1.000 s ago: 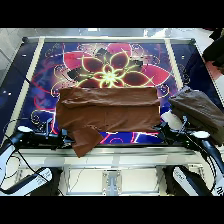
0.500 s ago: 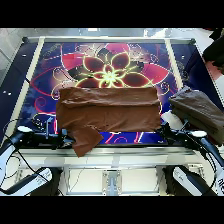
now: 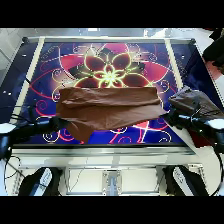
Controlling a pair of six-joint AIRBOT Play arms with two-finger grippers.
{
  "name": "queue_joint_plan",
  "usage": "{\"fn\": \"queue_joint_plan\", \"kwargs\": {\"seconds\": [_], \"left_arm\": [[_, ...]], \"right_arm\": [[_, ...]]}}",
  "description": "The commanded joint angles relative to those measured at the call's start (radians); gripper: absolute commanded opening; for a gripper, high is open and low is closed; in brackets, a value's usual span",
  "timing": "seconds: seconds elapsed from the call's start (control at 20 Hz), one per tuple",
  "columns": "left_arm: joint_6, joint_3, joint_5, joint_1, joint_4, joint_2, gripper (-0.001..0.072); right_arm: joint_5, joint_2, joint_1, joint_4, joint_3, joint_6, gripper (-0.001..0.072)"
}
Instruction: Fold the shirts.
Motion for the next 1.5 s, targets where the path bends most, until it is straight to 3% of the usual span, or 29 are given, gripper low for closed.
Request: {"fn": "queue_joint_plan", "kwargs": {"seconds": [0.0,0.15,0.25,0.4,0.6,0.75,1.0,1.3,1.35,1.4,1.45], "left_arm": [[-0.110,0.031,0.121,0.000,-0.017,0.232,0.0011],[-0.154,0.057,0.294,0.000,0.003,0.299,0.0008],[-0.152,0.079,0.319,-0.001,0.055,0.224,0.0008],[-0.072,0.124,0.383,-0.029,0.054,0.022,0.0008],[0.069,0.301,0.560,-0.240,0.056,-0.295,0.0008],[0.047,0.447,0.718,-0.321,0.107,-0.543,0.0008],[0.049,0.609,0.720,-0.321,0.109,-0.787,0.0009],[0.049,0.613,0.740,-0.321,0.107,-0.860,0.0011],[0.049,0.613,0.740,-0.321,0.103,-0.858,0.0025],[0.048,0.613,0.740,-0.320,0.076,-0.855,0.0142],[0.049,0.613,0.740,-0.318,0.035,-0.848,0.0360]], "right_arm": [[0.125,0.098,0.000,-0.076,0.141,-0.014,0.0016],[0.114,0.075,0.000,-0.071,0.172,-0.011,0.0015],[0.076,0.023,0.019,-0.071,0.173,-0.011,0.0015],[-0.070,-0.105,0.108,-0.071,0.189,-0.018,0.0015],[-0.241,-0.362,0.248,-0.114,0.309,-0.018,0.0015],[-0.256,-0.547,0.261,-0.201,0.407,0.074,0.0015],[-0.323,-0.691,0.262,-0.223,0.477,0.092,0.0014],[-0.379,-0.746,0.262,-0.224,0.484,0.096,0.0016],[-0.383,-0.744,0.262,-0.218,0.484,0.096,0.0022],[-0.377,-0.742,0.259,-0.216,0.492,0.096,0.0094],[-0.355,-0.739,0.255,-0.215,0.509,0.099,0.0250]]}}
